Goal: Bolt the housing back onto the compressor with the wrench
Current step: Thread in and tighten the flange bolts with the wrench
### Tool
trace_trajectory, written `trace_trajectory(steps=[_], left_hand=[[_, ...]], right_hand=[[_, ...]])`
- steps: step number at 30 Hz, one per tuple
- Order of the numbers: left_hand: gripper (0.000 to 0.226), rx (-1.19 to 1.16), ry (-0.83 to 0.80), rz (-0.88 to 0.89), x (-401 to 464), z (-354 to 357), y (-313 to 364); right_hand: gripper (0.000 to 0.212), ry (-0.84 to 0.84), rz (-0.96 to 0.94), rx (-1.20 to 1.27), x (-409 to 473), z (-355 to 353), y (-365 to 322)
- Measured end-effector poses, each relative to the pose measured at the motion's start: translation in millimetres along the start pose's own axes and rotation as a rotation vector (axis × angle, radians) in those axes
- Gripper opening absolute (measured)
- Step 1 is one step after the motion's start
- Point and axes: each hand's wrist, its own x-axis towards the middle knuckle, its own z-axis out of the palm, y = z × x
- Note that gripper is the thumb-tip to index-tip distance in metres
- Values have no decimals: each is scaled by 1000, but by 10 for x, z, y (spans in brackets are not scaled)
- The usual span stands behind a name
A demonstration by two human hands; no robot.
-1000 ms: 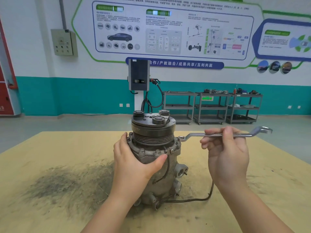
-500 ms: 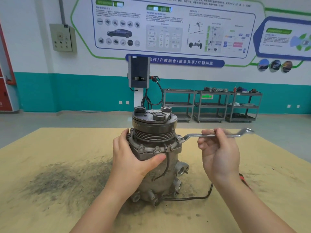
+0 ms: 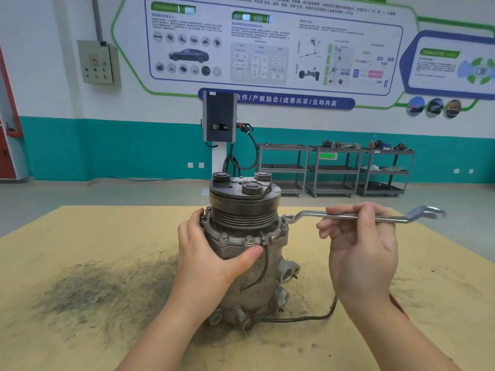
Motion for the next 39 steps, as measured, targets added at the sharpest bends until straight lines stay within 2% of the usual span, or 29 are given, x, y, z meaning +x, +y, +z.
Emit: trace_trajectory(steps=[6,10,13,16,20,22,24,27,30,35,39], left_hand=[[129,-8,10,5,-1,7,-1],[129,-34,15,13,-3,9,2],[128,-36,21,17,-2,2,10],[126,-38,39,29,-2,-8,15],[125,-32,54,35,-6,-4,31],[124,-18,59,23,-11,-7,48],[123,30,78,-5,-43,5,85],[123,173,193,-53,-178,164,249],[122,291,305,-85,-338,356,421],[103,266,340,34,-366,293,323],[102,211,340,64,-329,250,328]], right_hand=[[26,31,476,198,243,-78,20],[24,49,631,227,322,-110,73],[25,102,515,214,223,-101,142],[22,127,261,120,41,-63,155],[21,-9,-180,-98,-213,43,109],[20,-59,-280,-140,-195,86,10],[16,-31,-266,-71,-79,55,-93],[19,21,-22,95,57,-1,-166],[22,-9,178,111,31,16,-101],[22,-3,188,126,55,-6,-67],[23,-13,254,135,78,-9,-29]])
